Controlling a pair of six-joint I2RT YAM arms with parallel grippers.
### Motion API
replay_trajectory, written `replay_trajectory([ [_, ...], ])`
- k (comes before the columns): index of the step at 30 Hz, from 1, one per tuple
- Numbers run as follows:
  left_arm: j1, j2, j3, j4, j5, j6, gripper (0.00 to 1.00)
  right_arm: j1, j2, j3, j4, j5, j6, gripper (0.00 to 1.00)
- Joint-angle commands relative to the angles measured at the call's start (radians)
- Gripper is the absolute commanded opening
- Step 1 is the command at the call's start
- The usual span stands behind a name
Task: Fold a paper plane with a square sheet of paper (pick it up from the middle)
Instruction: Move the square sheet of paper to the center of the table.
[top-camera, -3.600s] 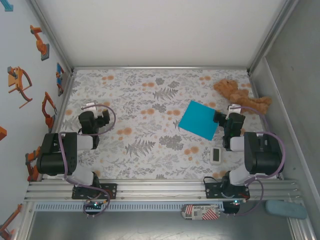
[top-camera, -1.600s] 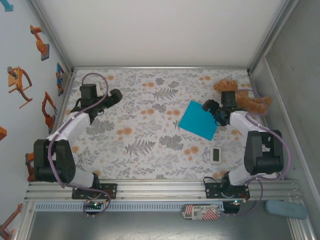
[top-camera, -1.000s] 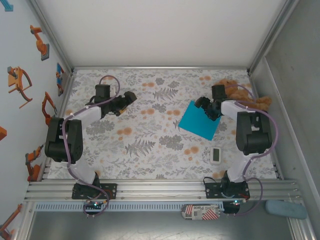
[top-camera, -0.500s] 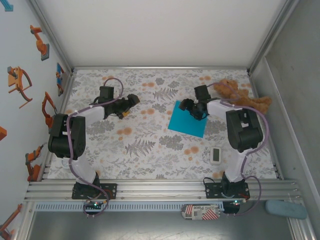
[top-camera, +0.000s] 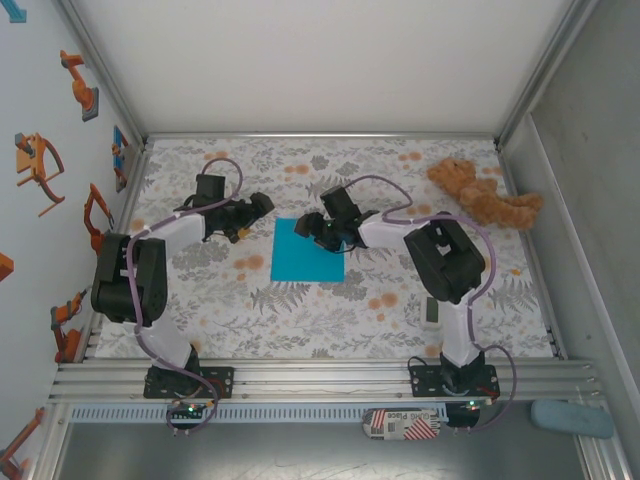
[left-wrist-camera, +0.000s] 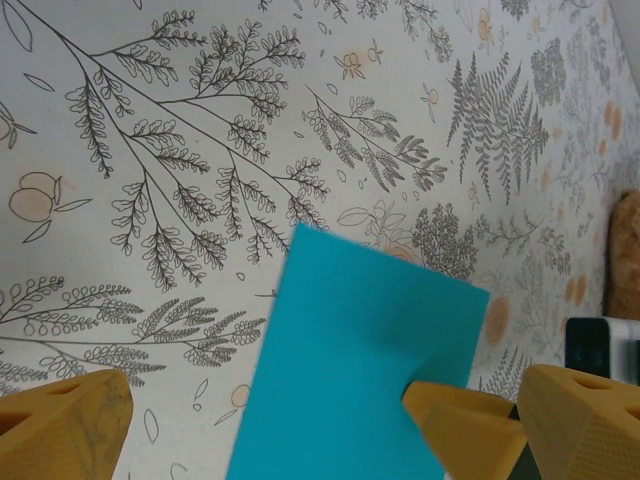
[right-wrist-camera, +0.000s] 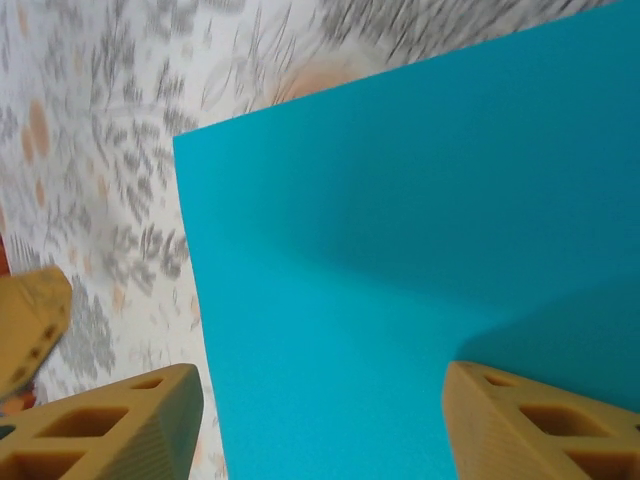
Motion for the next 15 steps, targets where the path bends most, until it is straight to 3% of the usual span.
replay_trajectory([
  [1,-0.005,-0.047,-0.010,-0.049,0.039,0.044,1.00,-0.031,-0.101,-0.006,-0.063,-0.020,-0.047,0.63],
  [6,-0.056,-0.051,0.024,-0.172,0.048,0.098,0.98,-0.077,-0.207,-0.097,-0.183,-0.019,-0.138,0.59],
  [9,-0.099,-0.053,0.038,-0.266,-0.015,0.089,0.98,-0.085,-0.203,-0.094,-0.259,-0.004,-0.185,0.55],
  [15,-0.164,-0.050,0.017,-0.274,-0.042,0.037,0.93,-0.089,-0.147,-0.023,-0.377,0.032,-0.259,0.42],
])
